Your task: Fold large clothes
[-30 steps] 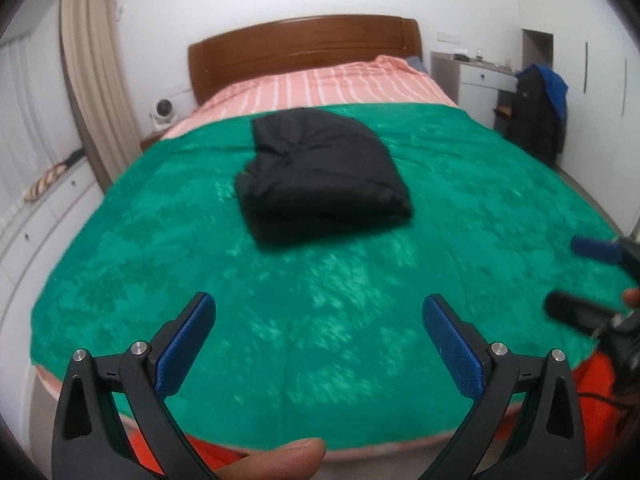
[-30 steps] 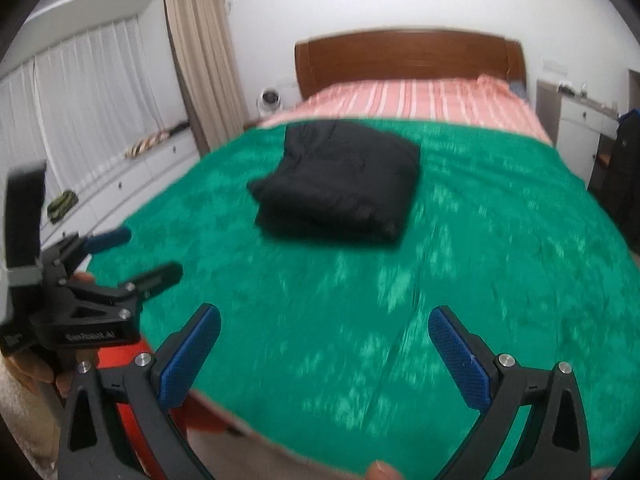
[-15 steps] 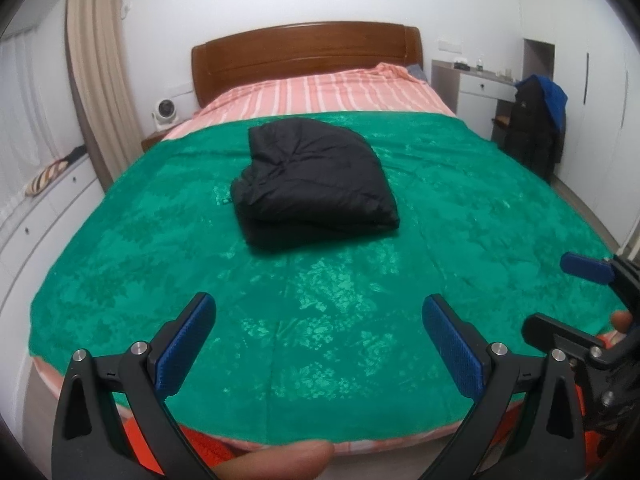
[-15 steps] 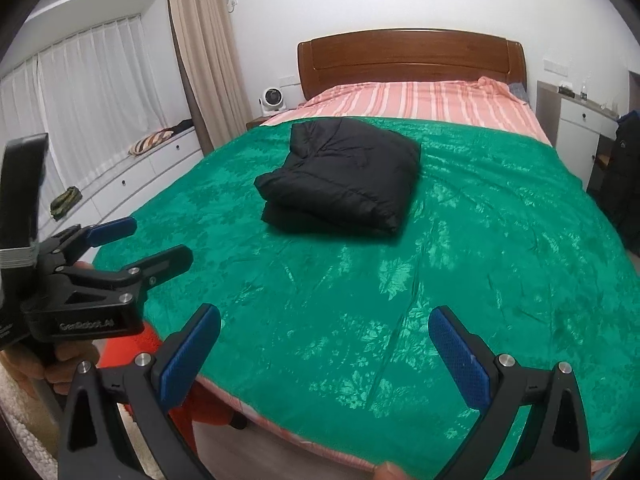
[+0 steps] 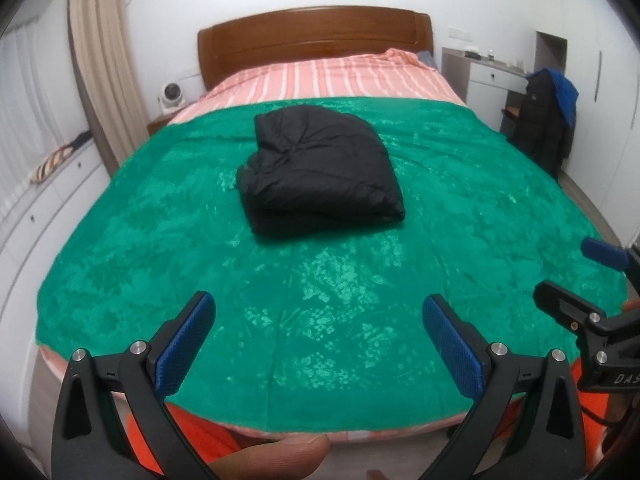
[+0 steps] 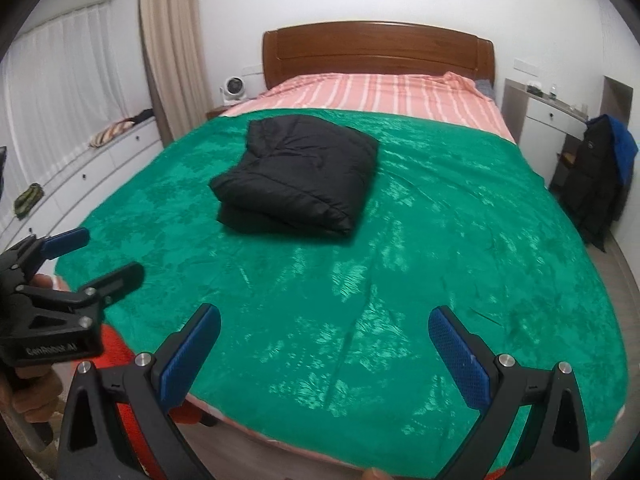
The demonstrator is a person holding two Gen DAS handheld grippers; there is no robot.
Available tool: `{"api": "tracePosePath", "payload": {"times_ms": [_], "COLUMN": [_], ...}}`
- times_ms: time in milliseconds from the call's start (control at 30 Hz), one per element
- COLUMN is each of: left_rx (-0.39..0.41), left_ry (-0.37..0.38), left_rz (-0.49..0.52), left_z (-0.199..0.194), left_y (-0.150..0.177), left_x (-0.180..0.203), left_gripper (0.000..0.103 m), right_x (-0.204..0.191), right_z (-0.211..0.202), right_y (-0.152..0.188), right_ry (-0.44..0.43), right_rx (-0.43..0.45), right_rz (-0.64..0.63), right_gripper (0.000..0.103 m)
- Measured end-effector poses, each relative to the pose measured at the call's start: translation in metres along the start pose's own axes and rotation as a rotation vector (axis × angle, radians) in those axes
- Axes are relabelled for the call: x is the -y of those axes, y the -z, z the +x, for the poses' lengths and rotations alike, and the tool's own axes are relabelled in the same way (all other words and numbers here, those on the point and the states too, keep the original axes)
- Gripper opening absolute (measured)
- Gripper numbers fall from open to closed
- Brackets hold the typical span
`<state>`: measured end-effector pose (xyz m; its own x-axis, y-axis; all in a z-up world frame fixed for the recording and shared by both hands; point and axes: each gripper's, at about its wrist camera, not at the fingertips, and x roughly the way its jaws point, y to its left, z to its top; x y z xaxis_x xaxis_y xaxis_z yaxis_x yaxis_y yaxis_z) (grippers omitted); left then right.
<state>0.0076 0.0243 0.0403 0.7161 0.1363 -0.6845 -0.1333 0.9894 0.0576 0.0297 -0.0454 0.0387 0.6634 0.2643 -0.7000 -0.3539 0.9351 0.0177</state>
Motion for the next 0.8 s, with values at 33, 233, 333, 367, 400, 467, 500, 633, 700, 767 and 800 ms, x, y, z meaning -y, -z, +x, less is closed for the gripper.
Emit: {"api": "tracePosePath", "payload": {"times_ms": [33, 233, 333, 367, 400, 467, 500, 633, 700, 767, 800], "left_rx": [-0.003, -0.022, -0.007, -0.002, 0.004, 0.018, 0.022, 0.040, 0.037, 0.034, 0.035], "left_ry": [-0.005, -0.011, -0.040, -0.049, -0.058, -0.067, -0.069, -0.076, -0.083, -0.089, -0.092], "left_rz": [-0.009, -0.040, -0.021, -0.013, -0.003, 0.018, 0.024, 0.041, 0.034, 0.022, 0.013], "left_z": [0.001, 0.005, 0.003, 0.003, 0.002, -0.001, -0.002, -0.005, -0.004, -0.004, -0.004], "left_y": [0.000, -0.001, -0.003, -0.004, -0.005, -0.007, -0.007, -0.010, -0.013, -0.015, -0.016], "left_x": [-0.001, -0.005, -0.002, -0.001, 0.001, 0.006, 0.008, 0.013, 0.013, 0.011, 0.010], "left_gripper": [0.103, 0.103, 0.103, 0.103, 0.103, 0.103, 0.103, 0.103, 0.103, 0.103, 0.103], "right_x": [0.001, 0.004, 0.005, 0.005, 0.005, 0.005, 0.005, 0.006, 0.007, 0.007, 0.006], "right_z": [0.001, 0.001, -0.001, -0.001, -0.001, -0.001, -0.001, -0.003, -0.007, -0.012, -0.014], "right_y": [0.001, 0.000, -0.002, -0.003, -0.003, -0.004, -0.004, -0.007, -0.010, -0.014, -0.015], "right_ry": [0.010, 0.067, 0.069, 0.071, 0.074, 0.071, 0.067, 0.063, 0.054, 0.051, 0.052], "right_rx": [-0.003, -0.002, 0.001, 0.000, -0.002, -0.004, -0.006, -0.003, 0.003, 0.020, 0.026], "right_rz": [0.001, -0.020, -0.019, -0.019, -0.019, -0.020, -0.019, -0.012, -0.004, -0.005, -0.010], "right_gripper": [0.102, 0.102, 0.102, 0.102, 0.102, 0.102, 0.102, 0.102, 0.102, 0.102, 0.102]}}
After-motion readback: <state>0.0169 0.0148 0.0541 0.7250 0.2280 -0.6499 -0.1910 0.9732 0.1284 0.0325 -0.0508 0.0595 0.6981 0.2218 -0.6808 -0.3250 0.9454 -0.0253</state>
